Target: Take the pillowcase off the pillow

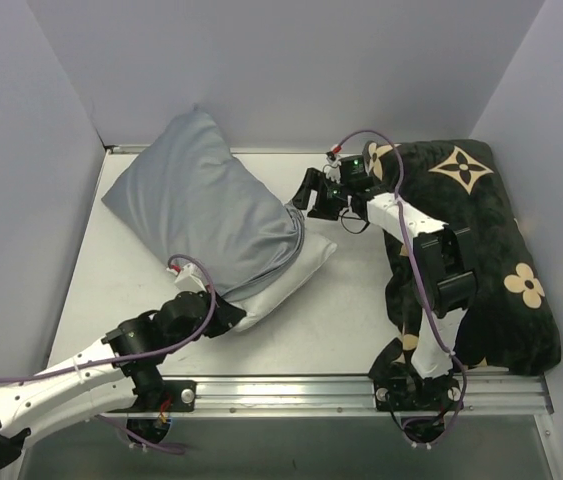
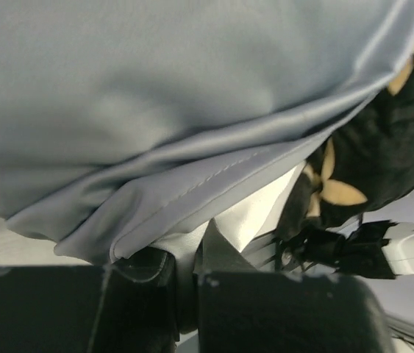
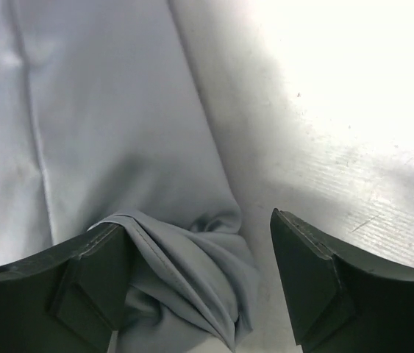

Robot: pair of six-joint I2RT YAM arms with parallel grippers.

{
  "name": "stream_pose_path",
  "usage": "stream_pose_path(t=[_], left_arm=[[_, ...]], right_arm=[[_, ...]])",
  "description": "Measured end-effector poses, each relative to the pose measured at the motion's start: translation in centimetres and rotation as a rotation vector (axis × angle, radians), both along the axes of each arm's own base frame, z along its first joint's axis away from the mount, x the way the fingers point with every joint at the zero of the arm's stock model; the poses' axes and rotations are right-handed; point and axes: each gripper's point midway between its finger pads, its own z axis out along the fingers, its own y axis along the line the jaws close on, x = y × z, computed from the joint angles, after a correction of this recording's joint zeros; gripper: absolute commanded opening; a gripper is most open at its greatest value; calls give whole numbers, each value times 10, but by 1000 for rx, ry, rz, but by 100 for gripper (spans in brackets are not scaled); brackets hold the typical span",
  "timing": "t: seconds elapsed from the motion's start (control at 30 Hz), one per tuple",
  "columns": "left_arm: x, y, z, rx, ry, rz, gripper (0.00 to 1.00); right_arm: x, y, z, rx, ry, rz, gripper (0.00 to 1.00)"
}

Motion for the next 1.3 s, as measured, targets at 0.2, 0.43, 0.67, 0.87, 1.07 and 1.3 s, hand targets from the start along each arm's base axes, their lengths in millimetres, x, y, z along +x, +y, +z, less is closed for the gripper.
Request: stream_pose_path(t=[0.2, 0.43, 0.67, 0.87, 1.07, 1.3], left_arm=[[-20, -21, -30, 31, 58, -69, 0], [-26, -32, -31, 17, 60, -97, 0], [-26, -35, -32, 16, 59, -105, 0], [-26, -35, -31, 16, 53, -105, 0], [-26, -35, -32, 17, 48, -106, 0], [-26, -41, -35, 28, 46, -119, 0]], right_arm=[[8, -6, 14, -98, -28, 1, 84], [-14, -32, 27, -208, -69, -35, 88], [-35, -49, 97, -210, -194, -86, 87], [-107, -39, 89, -236, -184, -19, 89], [-191, -30, 64, -209, -149, 91, 92], [-209, 13, 51, -207, -118, 181, 81]])
